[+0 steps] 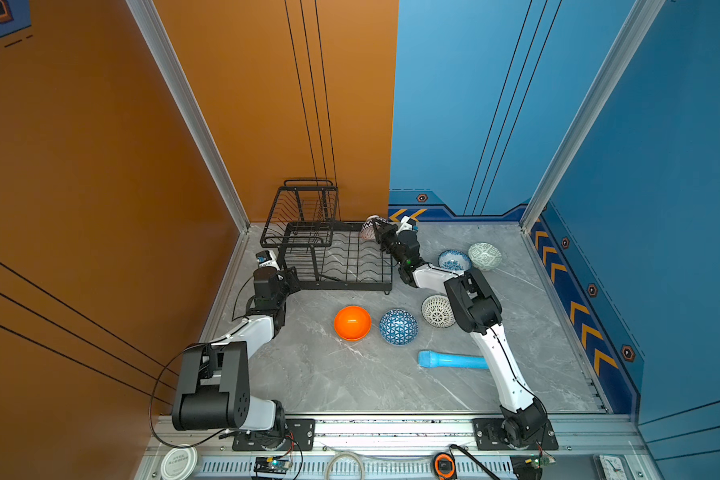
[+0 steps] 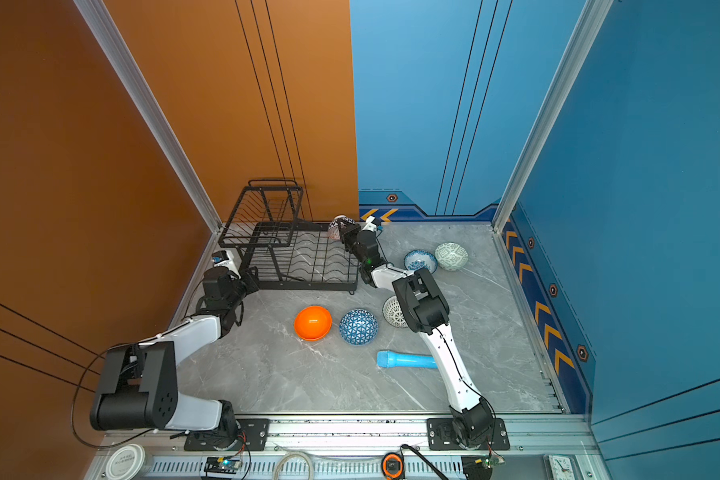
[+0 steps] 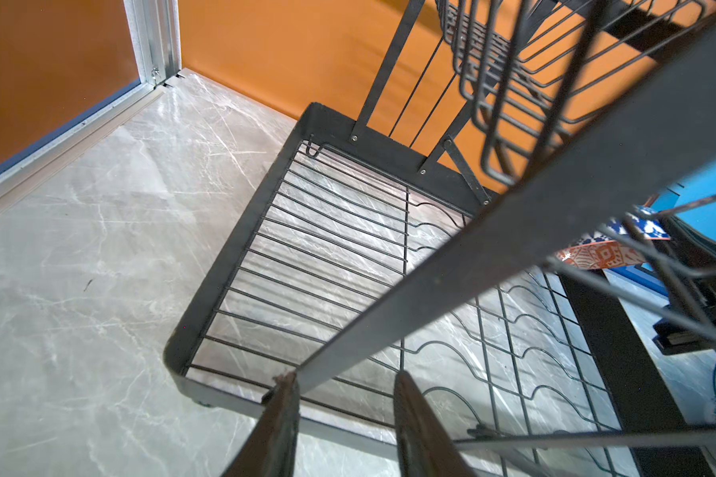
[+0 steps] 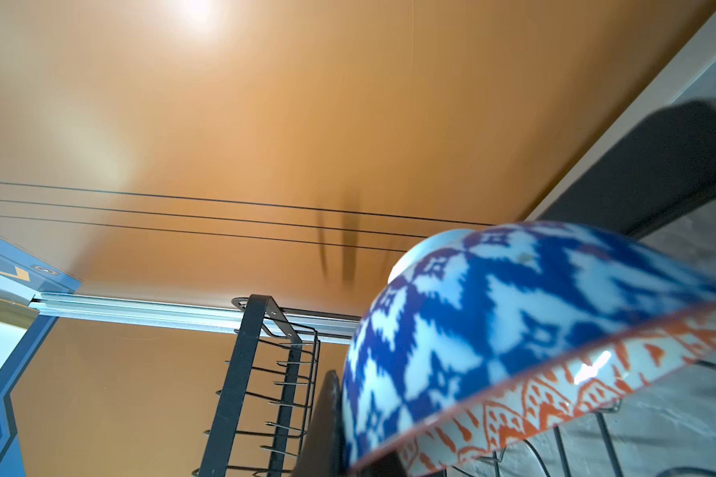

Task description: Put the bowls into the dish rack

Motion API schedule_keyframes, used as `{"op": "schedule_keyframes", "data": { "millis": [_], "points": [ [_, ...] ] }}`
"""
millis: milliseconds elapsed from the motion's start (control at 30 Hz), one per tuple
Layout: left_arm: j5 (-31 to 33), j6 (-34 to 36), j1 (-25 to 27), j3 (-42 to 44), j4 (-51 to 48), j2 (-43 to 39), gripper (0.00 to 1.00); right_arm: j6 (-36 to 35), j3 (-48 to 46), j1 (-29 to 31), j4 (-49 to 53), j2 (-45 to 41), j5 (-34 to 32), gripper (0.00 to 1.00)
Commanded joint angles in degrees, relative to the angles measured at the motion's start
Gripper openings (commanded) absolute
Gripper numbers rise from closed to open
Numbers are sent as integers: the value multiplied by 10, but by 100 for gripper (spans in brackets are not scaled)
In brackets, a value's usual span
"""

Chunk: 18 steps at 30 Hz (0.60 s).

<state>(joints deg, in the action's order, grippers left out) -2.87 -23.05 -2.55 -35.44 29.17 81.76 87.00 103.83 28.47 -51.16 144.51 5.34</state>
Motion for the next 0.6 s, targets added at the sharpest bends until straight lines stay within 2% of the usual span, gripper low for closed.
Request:
{"op": "schedule_keyframes", "data": {
  "millis": [0,100,267,333,467,567],
  "points": [
    [-2,26,8,-3,7,-15,45,11,-4,-5,-60,-23,9,0],
    [11,35,7,-9,6,-20,51,13,-5,-8,-64,-26,11,0],
    [21,43,1,-33,6,-11,69,16,-5,-10,-69,-27,11,0],
    [19,42,-3,-44,6,-2,72,17,-6,-11,-70,-27,10,0],
    [14,41,-6,-56,8,13,68,19,-26,-14,-72,-30,11,0],
    [9,42,-6,-59,14,24,52,19,-26,-17,-73,-32,11,0]
  ]
}}
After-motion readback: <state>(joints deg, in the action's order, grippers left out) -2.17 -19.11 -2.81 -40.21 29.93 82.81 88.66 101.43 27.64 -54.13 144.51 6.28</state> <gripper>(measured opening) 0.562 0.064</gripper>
